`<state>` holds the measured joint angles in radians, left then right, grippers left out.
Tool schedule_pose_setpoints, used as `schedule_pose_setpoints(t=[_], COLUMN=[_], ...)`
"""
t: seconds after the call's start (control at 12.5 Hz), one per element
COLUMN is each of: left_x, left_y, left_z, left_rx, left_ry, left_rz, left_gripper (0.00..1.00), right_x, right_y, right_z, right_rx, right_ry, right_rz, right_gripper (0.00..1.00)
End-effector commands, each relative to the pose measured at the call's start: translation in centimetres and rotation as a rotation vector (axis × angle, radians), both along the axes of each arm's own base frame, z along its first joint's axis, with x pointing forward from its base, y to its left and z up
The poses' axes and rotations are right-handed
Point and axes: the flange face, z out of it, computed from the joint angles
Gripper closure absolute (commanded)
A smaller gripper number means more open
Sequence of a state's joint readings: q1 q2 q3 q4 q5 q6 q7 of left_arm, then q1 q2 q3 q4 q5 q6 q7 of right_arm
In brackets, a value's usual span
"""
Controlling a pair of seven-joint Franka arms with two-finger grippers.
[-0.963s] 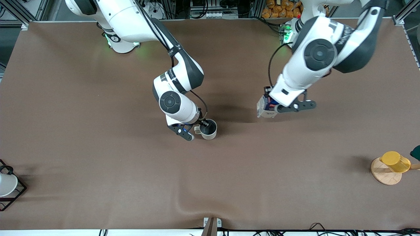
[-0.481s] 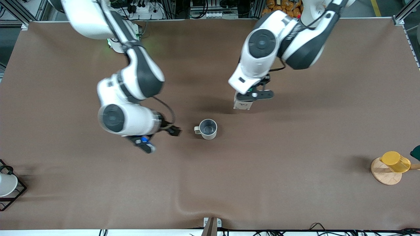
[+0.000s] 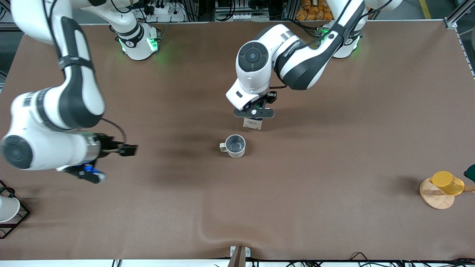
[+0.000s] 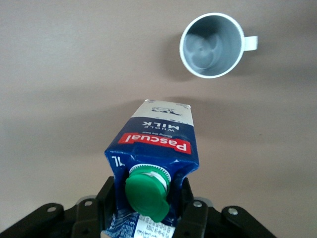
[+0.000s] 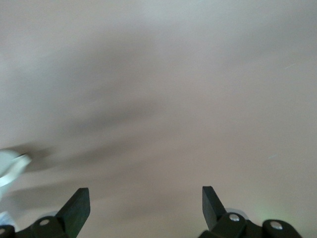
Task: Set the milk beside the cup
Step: 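Retract the right gripper while the left gripper carries the milk over the mug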
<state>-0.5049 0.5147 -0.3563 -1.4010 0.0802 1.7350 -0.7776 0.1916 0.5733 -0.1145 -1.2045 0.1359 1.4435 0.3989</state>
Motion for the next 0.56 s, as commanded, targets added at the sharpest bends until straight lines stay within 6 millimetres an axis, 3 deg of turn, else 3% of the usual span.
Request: schedule_pose_setpoints(t=[0.0,0.08,0.16,0.48], left_x=[0.3,0.2,0.0,-0.3], left_y=[-2.1,-2.9,-3.5,-4.0], left_z=[-1.5,-2.9,-3.7,-4.1], left_rx=[-0.003,-0.012,-0.019,-0.028], left_ry=[-0.021,-0.019,-0.021,-0.024], left_rz=[0.017,0.01,-0.001,-0.012], left_gripper=[0.45,0.44,0.43,0.43], right_x=[-0.3,-0.1,-0.2,-1.2], right_y=[-3.5,-6.2,-7.1,-9.1], right_z=[1.4,1.6,2.5,7.5], right_rx=[-0.085,-0.056,-0.04,-0.028], right_ry=[-0.03,-0.035,-0.05,-0.12], right_rz=[0.068,0.086,0.119,0.094], right_gripper=[0.0,0.0,0.0,0.0])
